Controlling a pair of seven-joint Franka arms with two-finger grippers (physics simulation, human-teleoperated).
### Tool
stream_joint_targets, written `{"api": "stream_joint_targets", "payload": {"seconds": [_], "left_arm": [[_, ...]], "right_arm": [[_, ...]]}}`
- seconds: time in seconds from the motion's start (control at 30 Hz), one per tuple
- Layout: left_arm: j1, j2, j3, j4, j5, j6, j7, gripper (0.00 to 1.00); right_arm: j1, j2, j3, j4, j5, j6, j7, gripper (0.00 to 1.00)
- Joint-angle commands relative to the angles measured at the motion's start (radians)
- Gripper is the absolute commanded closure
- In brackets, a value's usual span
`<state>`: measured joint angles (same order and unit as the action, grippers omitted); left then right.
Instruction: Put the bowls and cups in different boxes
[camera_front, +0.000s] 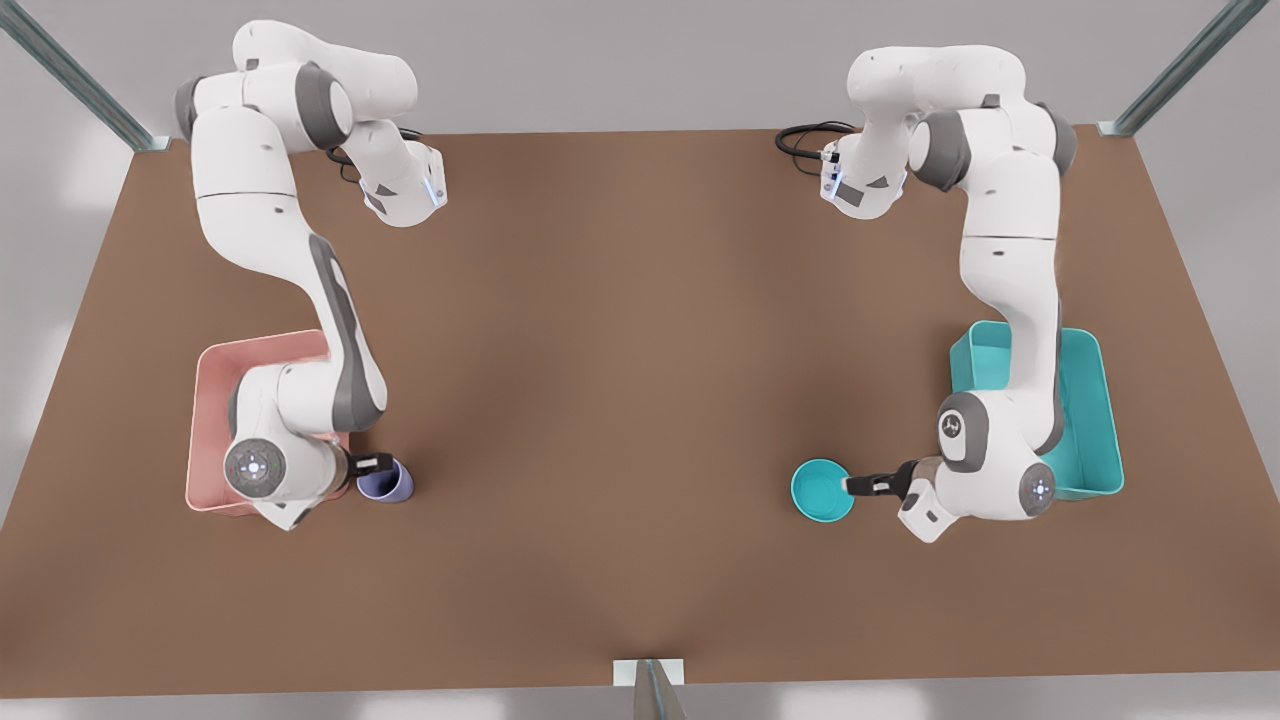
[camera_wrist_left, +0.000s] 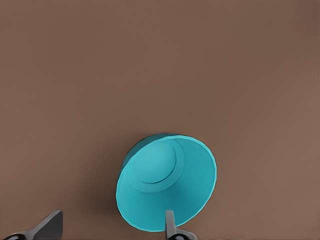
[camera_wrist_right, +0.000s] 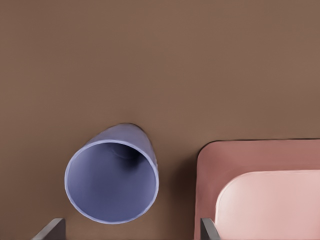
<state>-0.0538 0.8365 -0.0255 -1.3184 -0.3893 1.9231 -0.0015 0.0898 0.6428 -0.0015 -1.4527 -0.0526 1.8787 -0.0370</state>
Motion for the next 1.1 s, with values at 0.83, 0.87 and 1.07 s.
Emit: {"api": "stream_joint_targets", "payload": {"seconds": [0.83, 0.87, 1.07], "left_arm": [[0.075, -0.373, 0.426, -0.087, 0.268, -0.49, 0.161, 0.79], [0.074, -0.378, 0.456, -0.178, 0.314, -0.377, 0.204, 0.79], [0.054, -0.312, 0.461, -0.453, 0.31, 0.076, 0.238, 0.79]], "right_arm": [[-0.021, 0.087, 0.005, -0.028, 0.034, 0.128, -0.004, 0.61], [-0.021, 0.087, 0.005, -0.032, 0.046, 0.128, -0.004, 0.64], [-0.027, 0.06, 0.008, -0.023, 0.082, 0.057, -0.057, 0.79]]}}
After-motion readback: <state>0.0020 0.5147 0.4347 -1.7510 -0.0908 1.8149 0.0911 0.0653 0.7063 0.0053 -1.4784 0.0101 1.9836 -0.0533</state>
